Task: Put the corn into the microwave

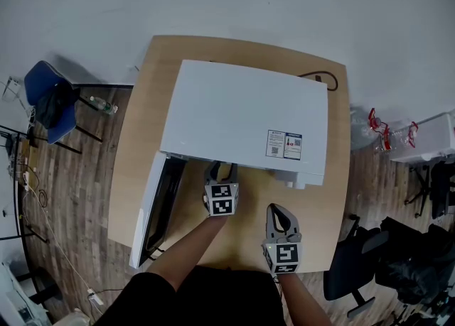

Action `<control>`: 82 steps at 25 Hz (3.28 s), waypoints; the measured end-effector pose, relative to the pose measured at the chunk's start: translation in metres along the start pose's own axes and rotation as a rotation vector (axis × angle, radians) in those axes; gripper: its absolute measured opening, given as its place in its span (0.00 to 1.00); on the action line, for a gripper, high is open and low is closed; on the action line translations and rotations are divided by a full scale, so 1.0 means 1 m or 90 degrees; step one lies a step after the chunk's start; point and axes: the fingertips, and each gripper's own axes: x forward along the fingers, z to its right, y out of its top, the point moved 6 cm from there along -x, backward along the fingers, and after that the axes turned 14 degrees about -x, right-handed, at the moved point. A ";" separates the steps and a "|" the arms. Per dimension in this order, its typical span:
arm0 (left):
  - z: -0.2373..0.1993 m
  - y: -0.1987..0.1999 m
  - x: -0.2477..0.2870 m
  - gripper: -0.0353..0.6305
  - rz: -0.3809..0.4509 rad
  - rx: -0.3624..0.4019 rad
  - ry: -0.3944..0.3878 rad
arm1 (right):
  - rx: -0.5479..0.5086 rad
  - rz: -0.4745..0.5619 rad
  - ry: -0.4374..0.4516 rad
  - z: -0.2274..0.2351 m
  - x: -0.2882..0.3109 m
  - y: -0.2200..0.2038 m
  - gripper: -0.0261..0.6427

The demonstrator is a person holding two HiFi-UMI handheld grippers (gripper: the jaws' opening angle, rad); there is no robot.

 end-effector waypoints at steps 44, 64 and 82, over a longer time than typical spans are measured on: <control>0.021 0.032 -0.028 0.33 0.039 0.049 -0.055 | 0.020 -0.009 -0.033 0.017 -0.024 -0.022 0.13; 0.031 0.048 -0.290 0.07 0.111 -0.055 -0.248 | 0.079 0.121 -0.162 -0.037 -0.155 0.050 0.13; 0.088 0.018 -0.398 0.08 0.157 0.024 -0.265 | 0.015 0.189 -0.116 -0.073 -0.221 0.084 0.13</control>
